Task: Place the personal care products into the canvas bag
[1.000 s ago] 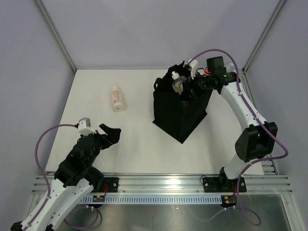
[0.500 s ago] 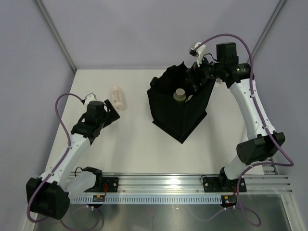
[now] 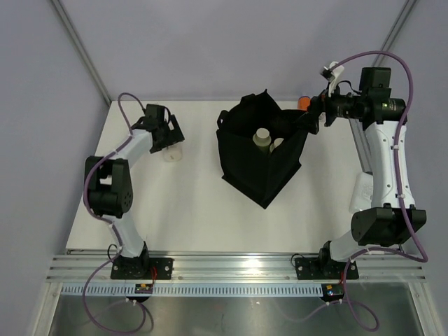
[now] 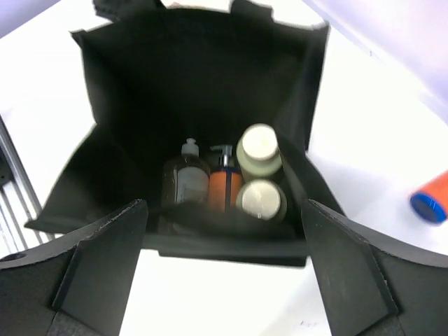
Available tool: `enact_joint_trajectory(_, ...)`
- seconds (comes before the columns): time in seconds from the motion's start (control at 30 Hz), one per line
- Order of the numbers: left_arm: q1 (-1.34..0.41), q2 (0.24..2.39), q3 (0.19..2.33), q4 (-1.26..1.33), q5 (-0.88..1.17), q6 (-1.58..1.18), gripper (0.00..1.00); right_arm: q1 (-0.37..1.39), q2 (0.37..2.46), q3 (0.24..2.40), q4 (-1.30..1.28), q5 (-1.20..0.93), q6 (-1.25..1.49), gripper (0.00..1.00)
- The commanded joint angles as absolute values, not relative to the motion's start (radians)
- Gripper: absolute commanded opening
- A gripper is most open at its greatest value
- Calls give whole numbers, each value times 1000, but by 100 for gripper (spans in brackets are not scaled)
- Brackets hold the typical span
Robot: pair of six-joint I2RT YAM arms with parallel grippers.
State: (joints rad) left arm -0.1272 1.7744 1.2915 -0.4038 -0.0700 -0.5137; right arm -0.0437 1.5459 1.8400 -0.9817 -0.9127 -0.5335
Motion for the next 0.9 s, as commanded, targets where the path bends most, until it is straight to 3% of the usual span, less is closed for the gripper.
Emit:
enact_joint_trajectory(0.0, -126, 1921, 1457, -423, -61, -446, 95, -97, 1496, 1793, -994, -1011, -529, 100)
enact_joint_trajectory(0.17, -126, 2111, 1665, -569, -123, -453, 85, -124, 1463, 1683, -1002, -1063, -537, 100)
enact_joint_trajectory(0.4, -135, 2172, 1658, -604, -106, -446, 80, -153, 1451, 1614, -989, -1114, -500, 100)
enact_joint_trajectory(0.47, -147, 2166, 1652, -598, -85, -422, 65, -160, 1454, 1614, -989, -1129, -489, 100)
enact_joint_trajectory(0.5, -147, 2158, 1638, -592, -66, -417, 52, -166, 1456, 1615, -991, -1135, -488, 99)
enact_joint_trajectory(0.53, -147, 2149, 1626, -585, -52, -422, 33, -170, 1459, 1615, -997, -1146, -488, 99)
enact_joint_trajectory(0.57, -147, 2116, 1614, -578, -45, -426, 2, -175, 1457, 1615, -1002, -1149, -488, 99)
enact_joint_trajectory(0.73, -137, 1939, 1433, -451, 145, -477, 0, -224, 1459, 1603, -1017, -1212, -466, 99)
enact_joint_trajectory(0.87, -86, 1714, 1169, -133, 423, -667, 0, -258, 1462, 1582, -1014, -1259, -436, 99)
